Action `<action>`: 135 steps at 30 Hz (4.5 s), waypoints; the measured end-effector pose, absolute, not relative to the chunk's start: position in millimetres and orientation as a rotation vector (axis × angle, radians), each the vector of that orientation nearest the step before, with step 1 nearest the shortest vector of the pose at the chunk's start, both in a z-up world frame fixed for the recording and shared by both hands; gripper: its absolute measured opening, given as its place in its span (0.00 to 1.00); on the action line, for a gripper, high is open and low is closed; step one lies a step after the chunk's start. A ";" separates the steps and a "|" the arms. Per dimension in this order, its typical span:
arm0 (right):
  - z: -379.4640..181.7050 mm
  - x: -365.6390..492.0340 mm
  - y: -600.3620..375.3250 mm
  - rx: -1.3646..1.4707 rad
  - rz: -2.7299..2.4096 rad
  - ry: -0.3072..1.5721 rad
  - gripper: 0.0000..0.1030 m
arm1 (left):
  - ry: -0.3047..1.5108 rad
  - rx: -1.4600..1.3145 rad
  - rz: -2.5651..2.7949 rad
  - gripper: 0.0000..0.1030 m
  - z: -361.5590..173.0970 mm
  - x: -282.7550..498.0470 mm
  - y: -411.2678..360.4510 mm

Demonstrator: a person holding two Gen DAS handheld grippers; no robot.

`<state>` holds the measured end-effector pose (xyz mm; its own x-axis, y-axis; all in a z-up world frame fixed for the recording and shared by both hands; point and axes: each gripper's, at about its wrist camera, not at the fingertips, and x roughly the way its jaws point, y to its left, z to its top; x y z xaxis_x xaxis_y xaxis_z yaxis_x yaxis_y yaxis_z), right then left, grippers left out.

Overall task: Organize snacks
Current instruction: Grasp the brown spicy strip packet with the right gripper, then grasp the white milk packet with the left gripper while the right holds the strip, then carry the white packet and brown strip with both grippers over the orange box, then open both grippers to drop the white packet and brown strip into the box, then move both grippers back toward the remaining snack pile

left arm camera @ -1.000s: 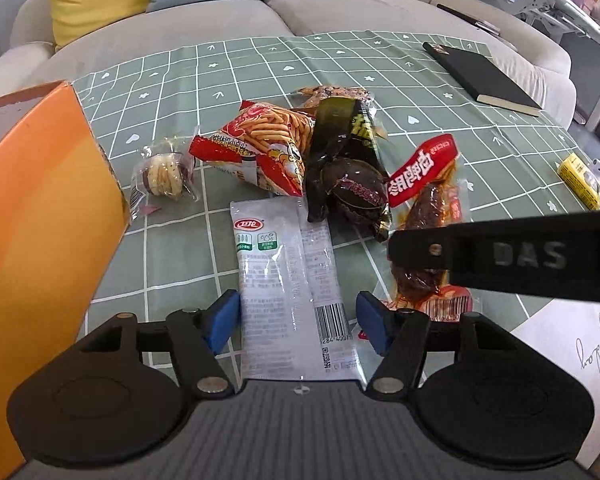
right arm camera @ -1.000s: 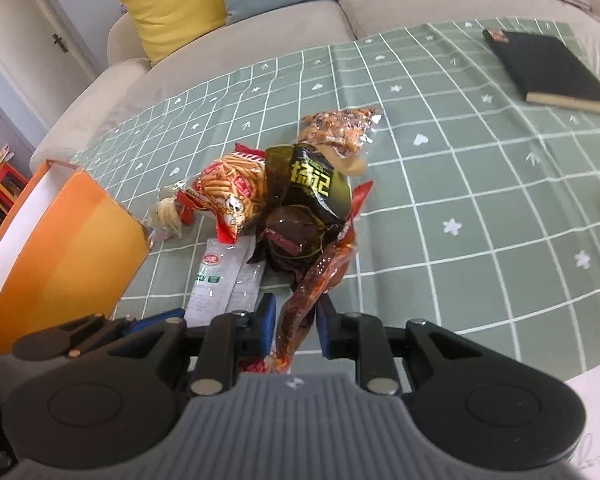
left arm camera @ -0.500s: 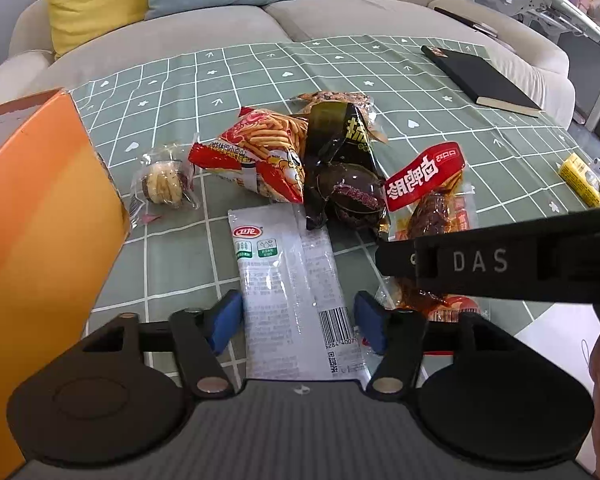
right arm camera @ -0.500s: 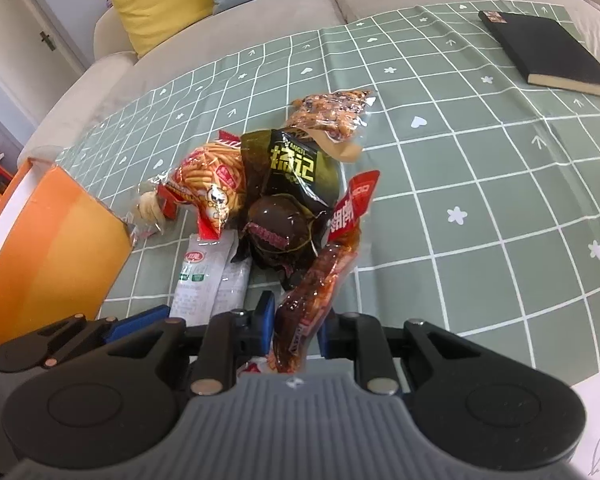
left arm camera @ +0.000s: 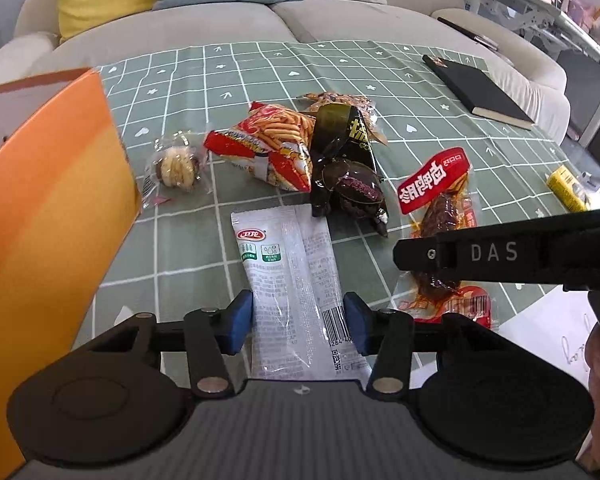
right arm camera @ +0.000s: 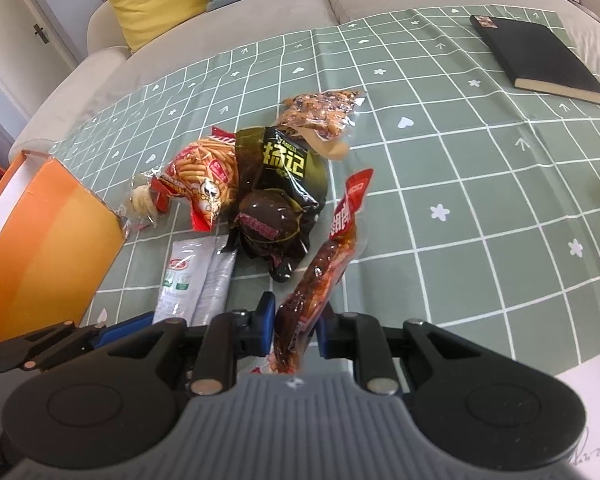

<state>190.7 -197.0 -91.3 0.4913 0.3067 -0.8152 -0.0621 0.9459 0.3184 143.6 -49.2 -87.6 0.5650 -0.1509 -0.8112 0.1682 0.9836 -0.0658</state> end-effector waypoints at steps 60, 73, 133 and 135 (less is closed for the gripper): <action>76.1 200.8 19.8 -0.001 0.704 0.743 0.16 | 0.815 -0.082 0.177 0.53 87.4 129.8 151.0; 28.4 231.4 65.4 -0.106 0.711 0.868 0.16 | 0.999 -0.157 0.250 0.53 18.2 149.1 188.9; 80.3 151.6 -35.3 -0.097 0.563 0.639 0.70 | 0.708 -0.153 0.187 0.77 65.8 85.2 123.5; 79.4 143.2 -49.4 -0.084 0.540 0.637 0.70 | 0.702 -0.163 0.163 0.78 65.9 80.5 115.7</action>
